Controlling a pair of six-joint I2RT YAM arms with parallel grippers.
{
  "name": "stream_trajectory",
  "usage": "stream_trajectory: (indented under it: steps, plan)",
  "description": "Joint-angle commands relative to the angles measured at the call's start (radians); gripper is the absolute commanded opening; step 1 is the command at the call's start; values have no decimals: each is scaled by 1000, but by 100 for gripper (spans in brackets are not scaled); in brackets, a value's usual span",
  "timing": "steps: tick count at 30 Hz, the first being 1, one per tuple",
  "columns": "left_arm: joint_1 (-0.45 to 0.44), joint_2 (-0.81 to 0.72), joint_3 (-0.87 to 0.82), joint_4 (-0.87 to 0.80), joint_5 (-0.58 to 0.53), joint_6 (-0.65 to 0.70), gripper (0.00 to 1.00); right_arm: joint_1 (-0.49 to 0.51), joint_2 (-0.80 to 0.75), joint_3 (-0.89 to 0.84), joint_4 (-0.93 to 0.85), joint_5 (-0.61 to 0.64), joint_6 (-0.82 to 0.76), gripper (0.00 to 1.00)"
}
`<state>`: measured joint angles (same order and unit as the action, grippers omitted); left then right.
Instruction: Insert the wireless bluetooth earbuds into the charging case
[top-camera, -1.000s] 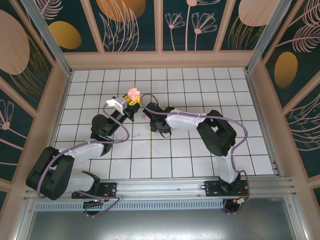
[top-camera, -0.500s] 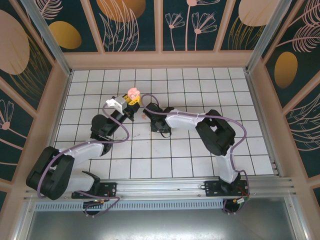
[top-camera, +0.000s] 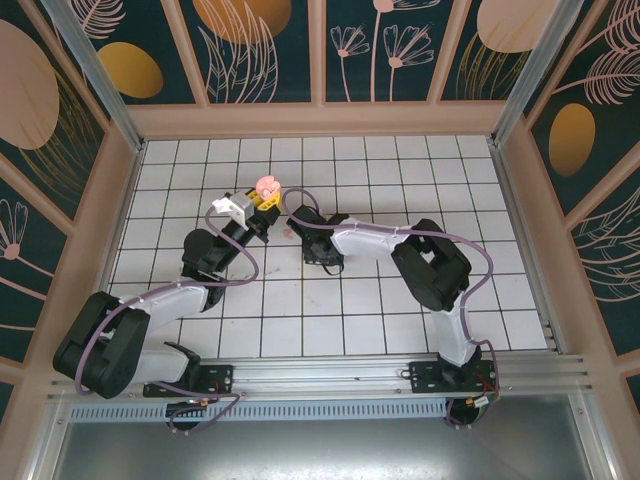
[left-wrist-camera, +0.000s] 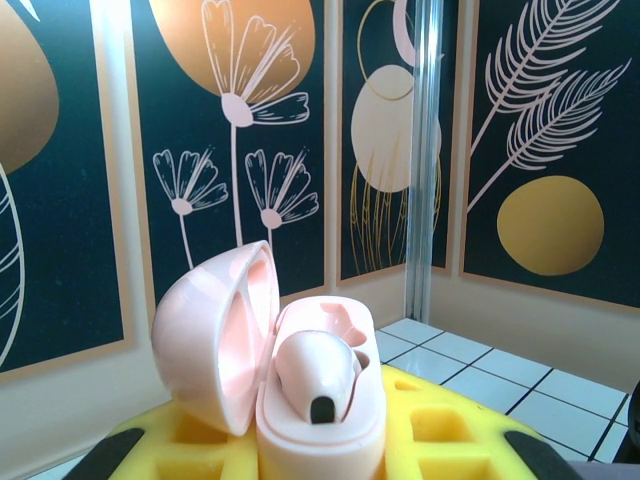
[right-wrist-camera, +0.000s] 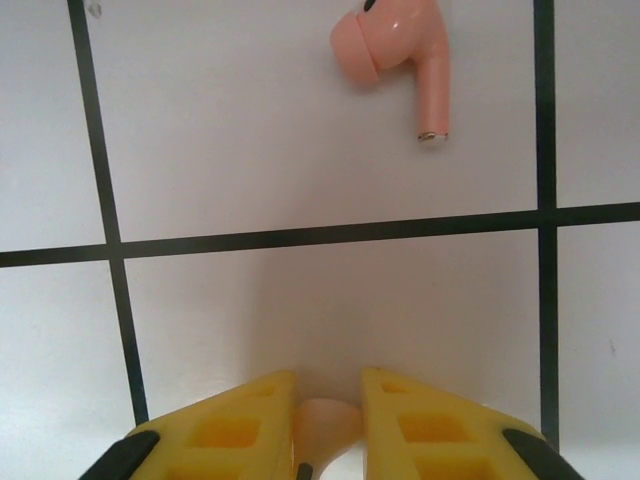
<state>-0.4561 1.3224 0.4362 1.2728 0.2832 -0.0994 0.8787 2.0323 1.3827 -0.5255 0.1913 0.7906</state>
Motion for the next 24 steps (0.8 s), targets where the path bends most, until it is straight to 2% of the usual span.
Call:
stream_trajectory:
  steps: [1, 8, 24]
  plan:
    - [7, 3, 6, 40, 17, -16, 0, 5, 28, 13, -2, 7, -10, 18]
    - [8, 2, 16, 22, 20, -17, 0, -1, -43, -25, -1, 43, -12, 15]
    - [8, -23, 36, -49, 47, -8, 0, -41, -346, -159, -23, 135, -42, 15]
